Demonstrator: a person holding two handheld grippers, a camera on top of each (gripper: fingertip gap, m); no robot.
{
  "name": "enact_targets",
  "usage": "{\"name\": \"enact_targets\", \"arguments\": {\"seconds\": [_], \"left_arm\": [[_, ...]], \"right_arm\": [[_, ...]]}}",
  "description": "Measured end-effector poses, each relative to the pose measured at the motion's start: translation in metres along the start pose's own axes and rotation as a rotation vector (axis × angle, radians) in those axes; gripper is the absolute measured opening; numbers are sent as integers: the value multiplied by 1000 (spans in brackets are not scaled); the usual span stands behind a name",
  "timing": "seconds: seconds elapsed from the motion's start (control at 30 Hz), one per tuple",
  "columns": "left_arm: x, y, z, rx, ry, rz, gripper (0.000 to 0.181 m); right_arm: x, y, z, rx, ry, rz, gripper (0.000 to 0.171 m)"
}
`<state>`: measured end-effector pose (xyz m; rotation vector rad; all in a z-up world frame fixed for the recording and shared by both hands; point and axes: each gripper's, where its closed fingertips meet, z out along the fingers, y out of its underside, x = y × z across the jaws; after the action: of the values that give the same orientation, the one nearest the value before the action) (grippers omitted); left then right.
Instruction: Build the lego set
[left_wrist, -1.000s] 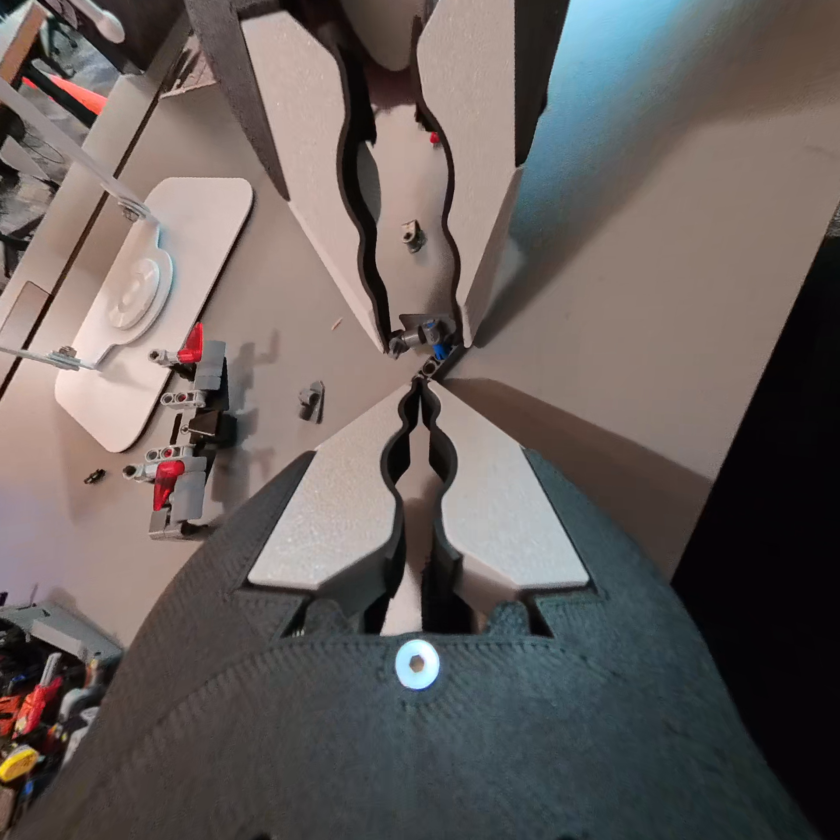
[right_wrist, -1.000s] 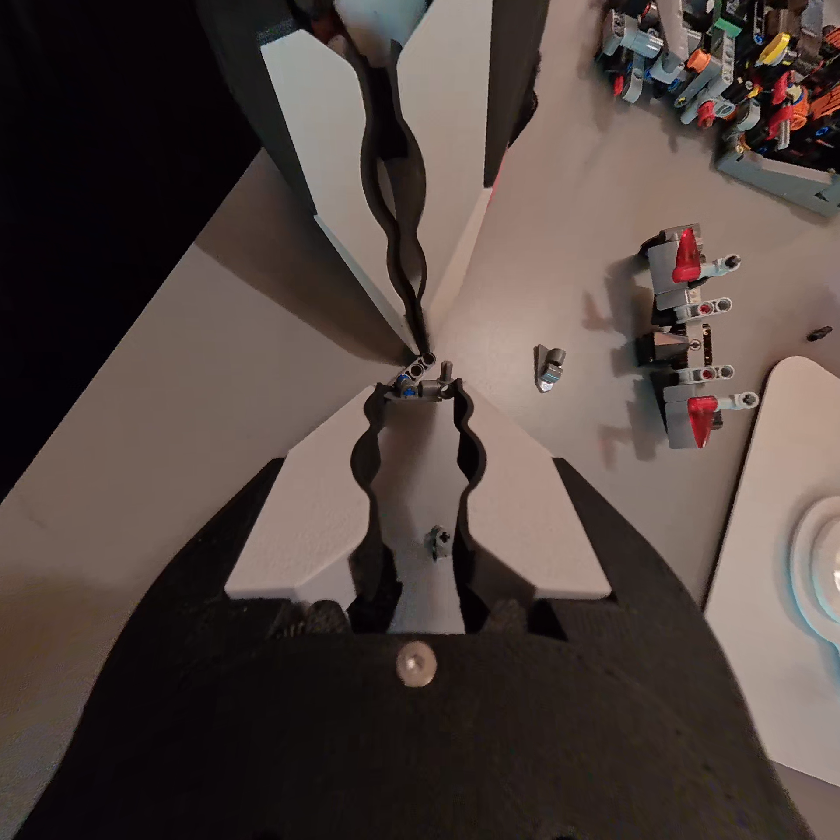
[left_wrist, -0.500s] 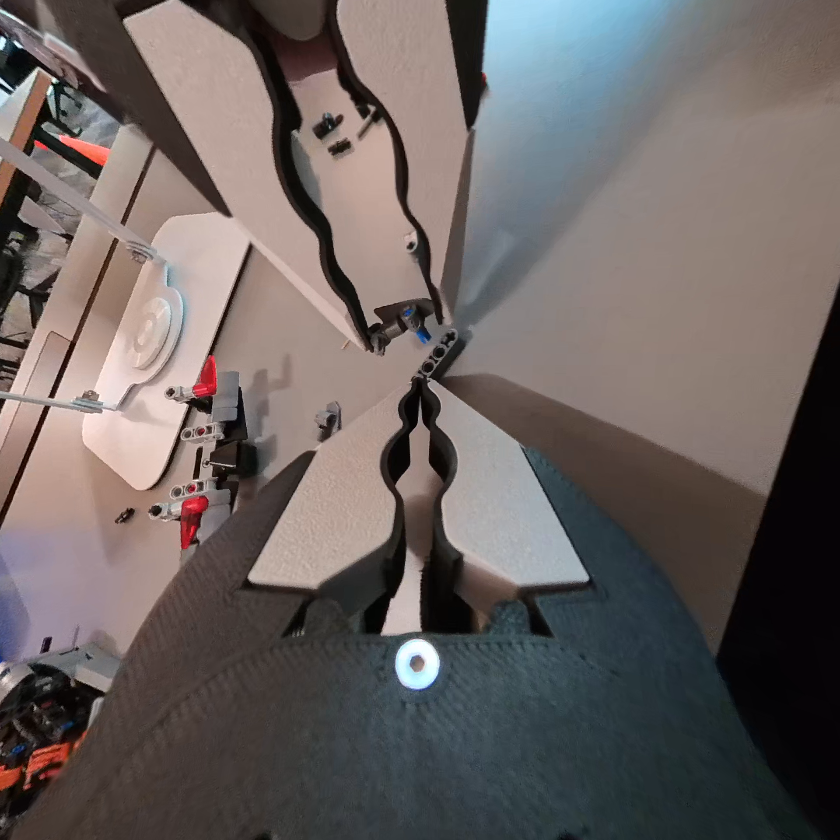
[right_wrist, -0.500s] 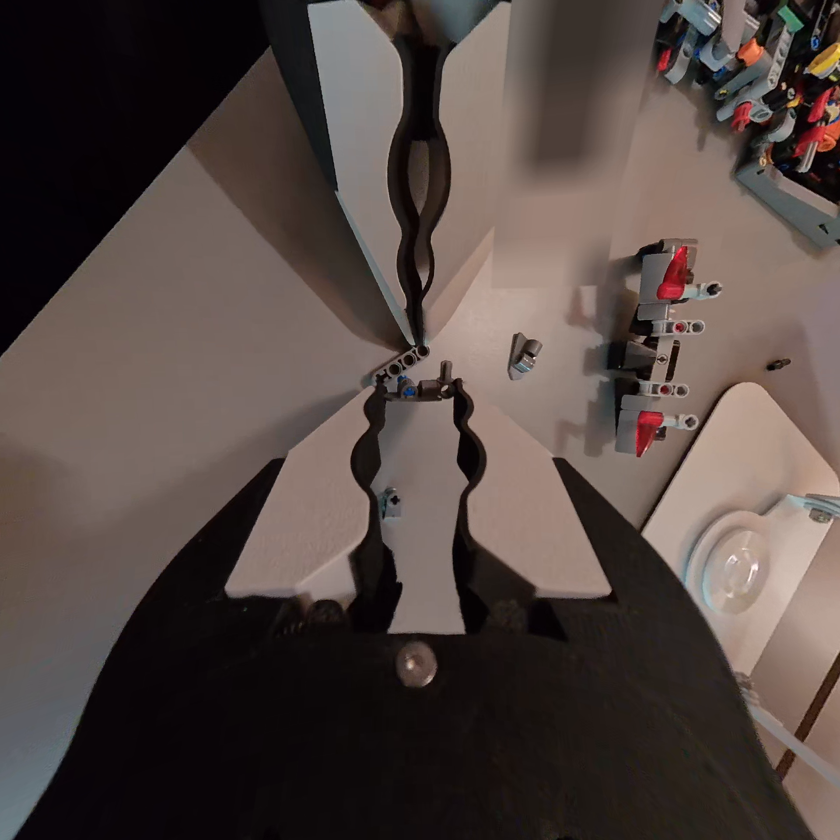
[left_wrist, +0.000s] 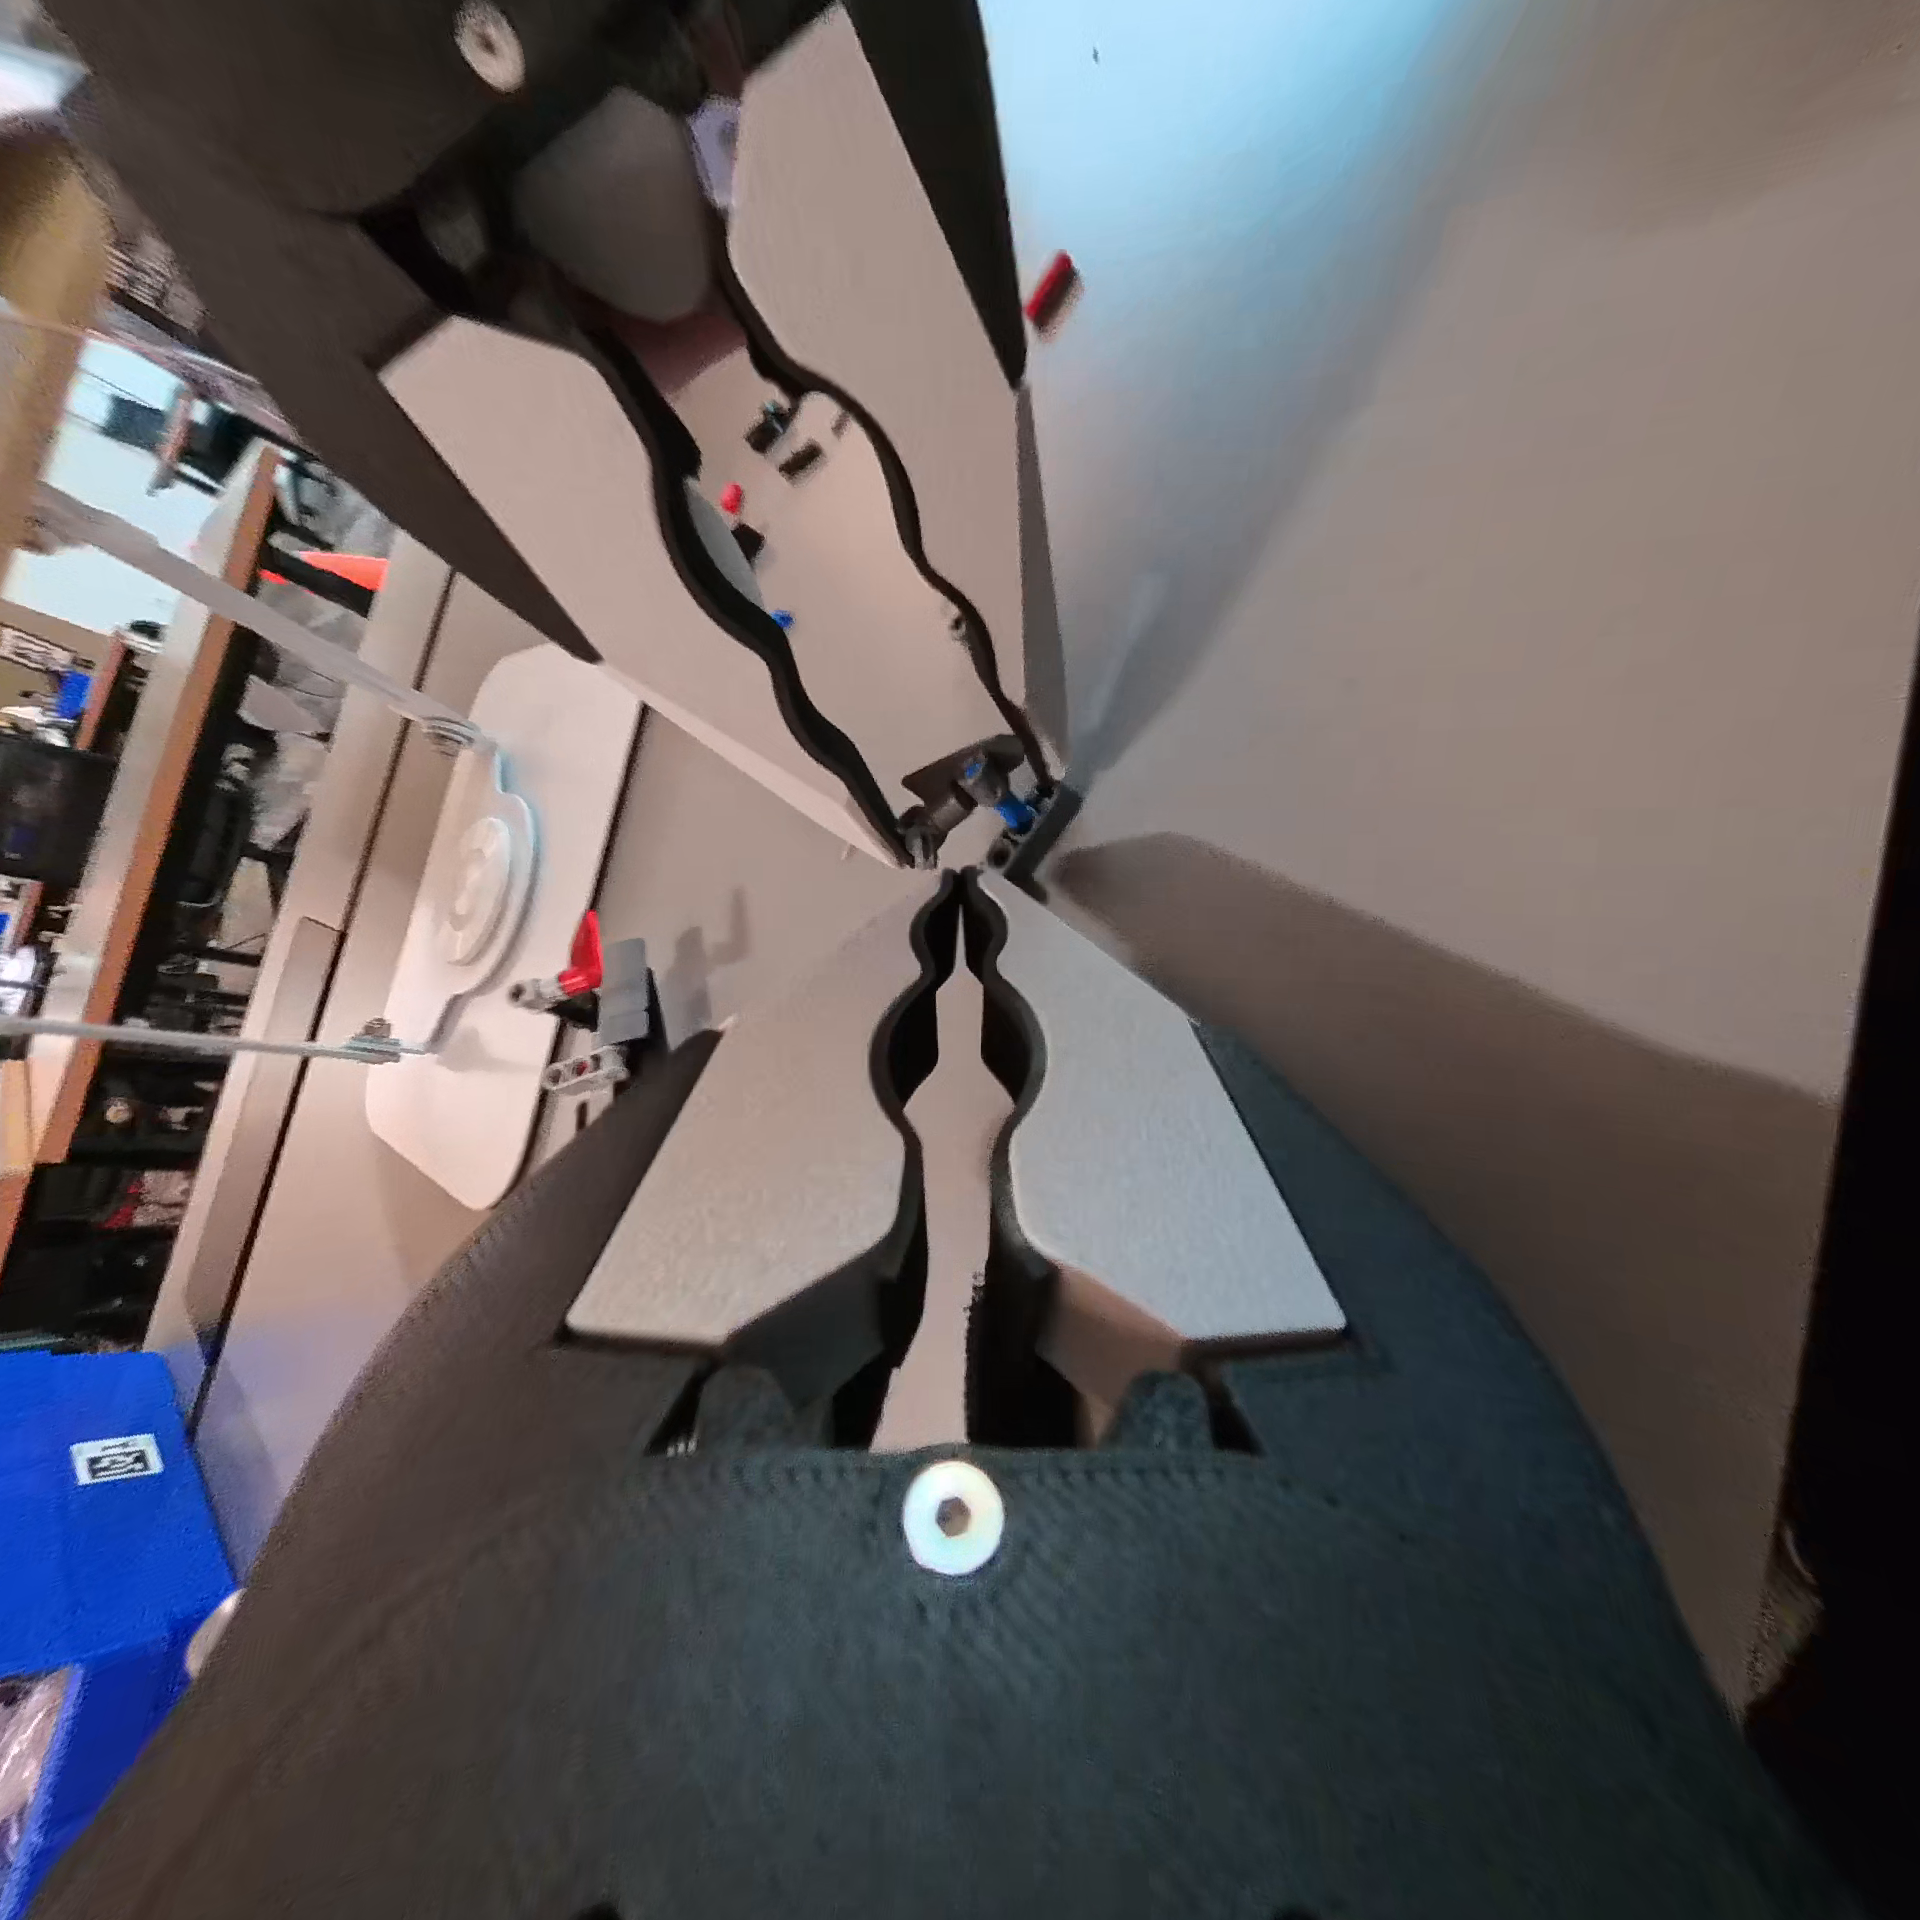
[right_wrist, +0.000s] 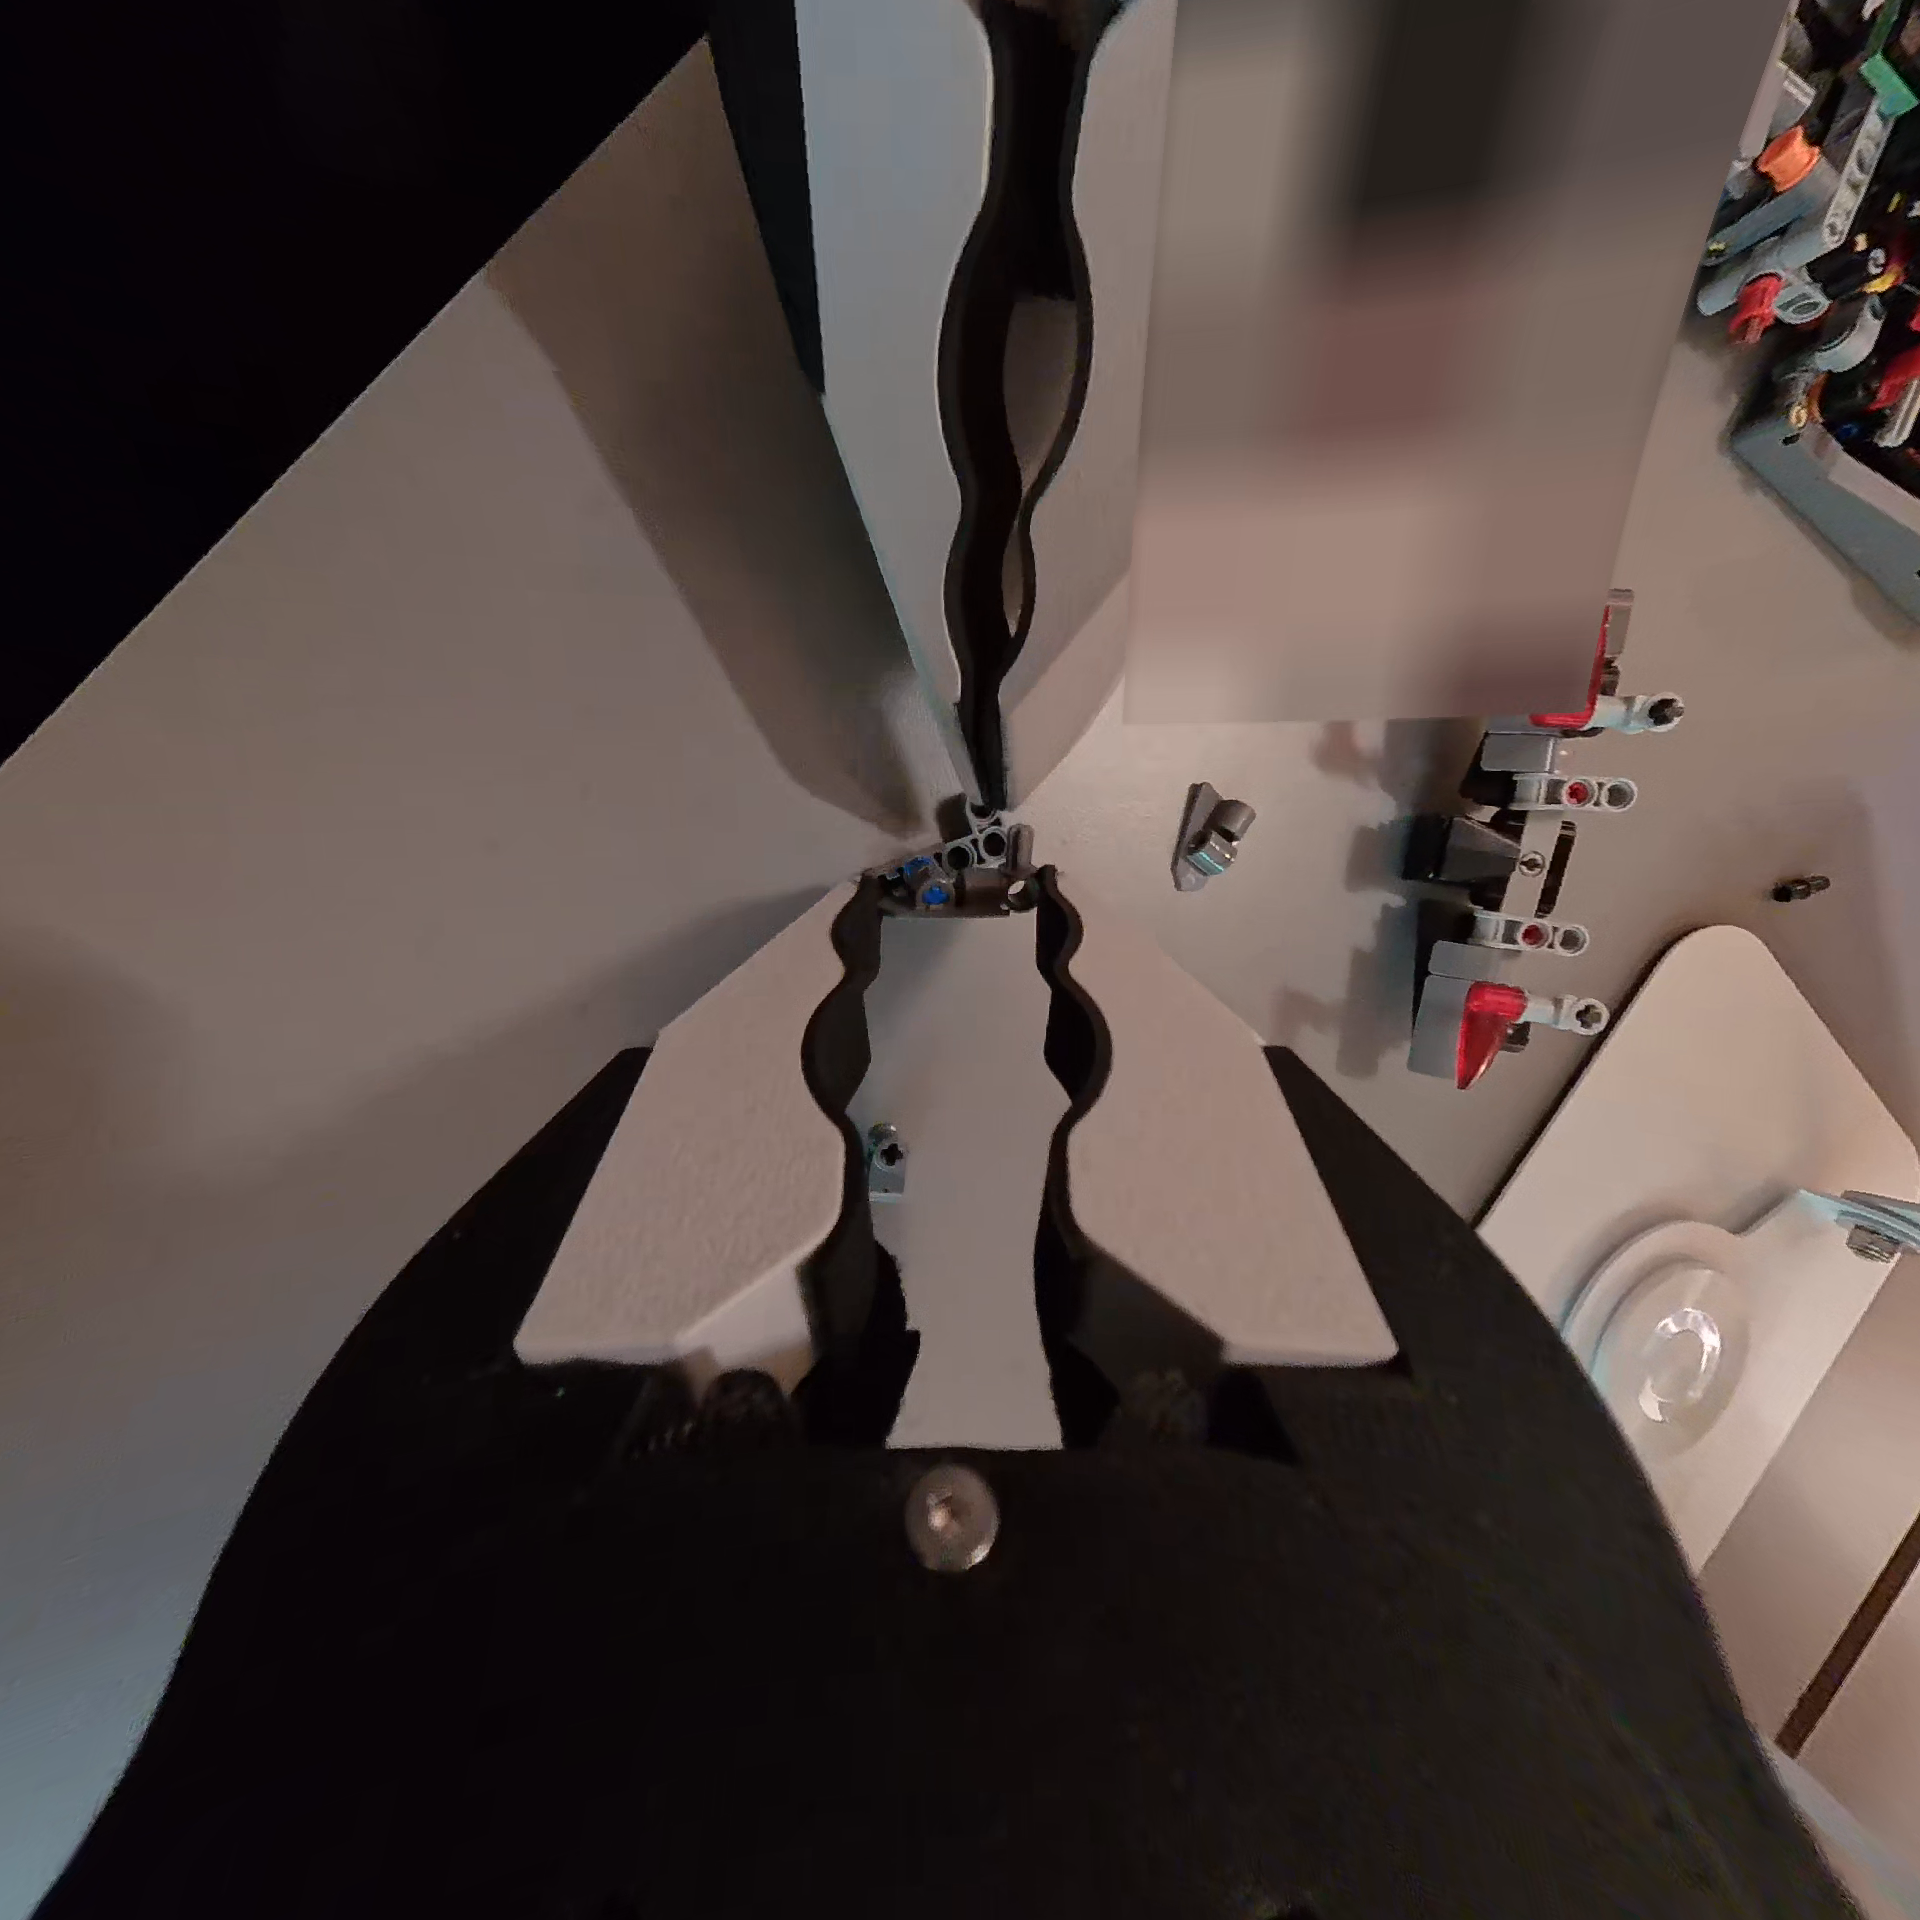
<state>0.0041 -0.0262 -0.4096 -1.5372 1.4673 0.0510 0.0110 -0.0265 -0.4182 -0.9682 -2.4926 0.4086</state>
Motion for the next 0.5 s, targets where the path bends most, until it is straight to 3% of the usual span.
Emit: {"name": "enact_targets", "arguments": {"seconds": [0.13, 0.5], "left_arm": [[-11, -5, -4, 8, -80, 10, 0], [-14, 10, -4, -58, -90, -64, 0]], "right_arm": [[3, 1, 1, -9, -5, -7, 28], [7, 1, -5, -18, -6, -23, 28]]}}
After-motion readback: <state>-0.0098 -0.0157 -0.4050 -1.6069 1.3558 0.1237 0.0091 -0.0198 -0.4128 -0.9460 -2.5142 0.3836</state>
